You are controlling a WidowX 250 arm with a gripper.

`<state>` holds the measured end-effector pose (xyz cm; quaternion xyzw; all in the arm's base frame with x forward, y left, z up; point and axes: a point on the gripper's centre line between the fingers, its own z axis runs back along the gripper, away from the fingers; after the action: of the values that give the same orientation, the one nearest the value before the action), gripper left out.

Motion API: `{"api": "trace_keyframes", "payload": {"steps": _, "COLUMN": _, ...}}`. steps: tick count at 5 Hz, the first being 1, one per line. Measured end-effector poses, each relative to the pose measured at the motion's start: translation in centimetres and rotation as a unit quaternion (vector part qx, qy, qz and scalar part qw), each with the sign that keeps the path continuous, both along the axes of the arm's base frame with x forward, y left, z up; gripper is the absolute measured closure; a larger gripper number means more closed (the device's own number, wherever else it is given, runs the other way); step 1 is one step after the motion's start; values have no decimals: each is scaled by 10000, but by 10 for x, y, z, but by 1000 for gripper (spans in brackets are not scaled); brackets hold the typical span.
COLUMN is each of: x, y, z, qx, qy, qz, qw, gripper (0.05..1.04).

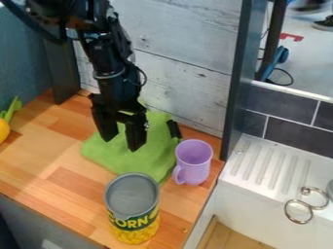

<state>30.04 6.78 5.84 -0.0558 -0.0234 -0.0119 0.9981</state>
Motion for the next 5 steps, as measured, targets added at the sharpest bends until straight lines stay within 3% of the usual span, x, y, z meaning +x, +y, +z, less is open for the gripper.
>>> {"api": "trace_keyframes", "payload": {"steps": 2, "x": 8, "y": 1, "z": -35, "qx": -132, "qy": 303, "qz": 99, "qw": 9994, "gripper": 83}}
{"api": "trace_keyframes", "payload": {"steps": 3, "x": 11, "y": -1, "z": -43, "qx": -251, "qy": 355, "qz": 104, "qw": 9990, "gripper": 83}}
{"api": "trace_keyframes", "payload": {"steps": 4, "x": 9, "y": 16, "z": -45, "qx": -71, "qy": 336, "qz": 356, "qw": 9988, "gripper": 83}}
{"api": "trace_keyframes", "payload": {"steps": 5, "x": -7, "y": 62, "z": -46, "qx": 494, "qy": 533, "qz": 1099, "qw": 9913, "gripper": 83}}
